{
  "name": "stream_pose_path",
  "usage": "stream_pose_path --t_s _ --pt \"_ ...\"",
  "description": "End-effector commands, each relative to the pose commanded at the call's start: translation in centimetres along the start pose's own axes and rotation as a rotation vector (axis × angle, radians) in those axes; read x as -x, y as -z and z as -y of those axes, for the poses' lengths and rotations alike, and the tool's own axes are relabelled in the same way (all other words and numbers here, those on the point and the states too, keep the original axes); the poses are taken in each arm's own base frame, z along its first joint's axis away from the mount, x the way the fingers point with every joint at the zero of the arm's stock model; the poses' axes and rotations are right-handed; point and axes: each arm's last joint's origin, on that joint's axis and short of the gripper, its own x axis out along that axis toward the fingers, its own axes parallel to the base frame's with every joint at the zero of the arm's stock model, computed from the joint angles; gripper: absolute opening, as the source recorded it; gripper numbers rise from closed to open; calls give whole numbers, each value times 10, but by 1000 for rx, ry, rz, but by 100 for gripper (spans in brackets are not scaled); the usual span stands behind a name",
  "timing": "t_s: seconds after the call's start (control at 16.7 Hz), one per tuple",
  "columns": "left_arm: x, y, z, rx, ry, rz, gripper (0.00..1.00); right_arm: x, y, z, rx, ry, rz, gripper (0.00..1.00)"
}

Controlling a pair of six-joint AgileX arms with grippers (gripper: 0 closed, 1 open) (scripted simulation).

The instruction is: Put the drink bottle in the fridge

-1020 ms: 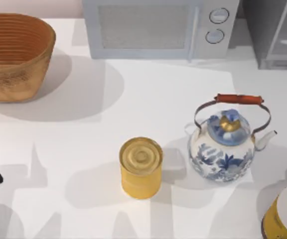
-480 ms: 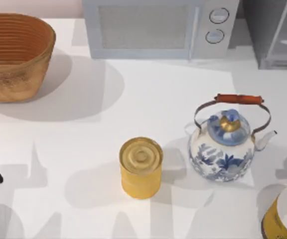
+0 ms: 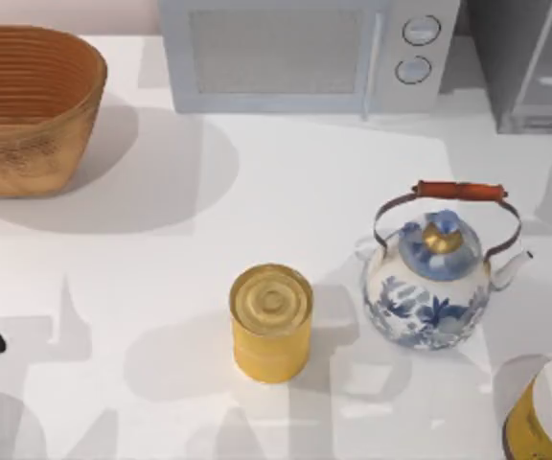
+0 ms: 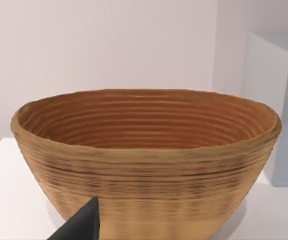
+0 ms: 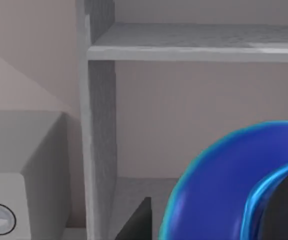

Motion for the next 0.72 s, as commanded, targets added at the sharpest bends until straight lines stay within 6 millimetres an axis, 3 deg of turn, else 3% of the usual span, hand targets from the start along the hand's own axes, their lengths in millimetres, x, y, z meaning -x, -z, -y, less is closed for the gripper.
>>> stream_pose_path --t_s 0.18,0.36,0.54,0.72 --pt "0 0 0 0 0 0 100 -65 15 18 -3 -1 -35 1" --pt "0 0 0 0 0 0 100 -121 53 39 -10 -3 -65 1" --pt "0 0 0 0 0 0 100 -159 97 58 -15 -4 -79 1" --pt "0 0 0 0 0 0 100 -180 129 72 -17 -4 -75 1"
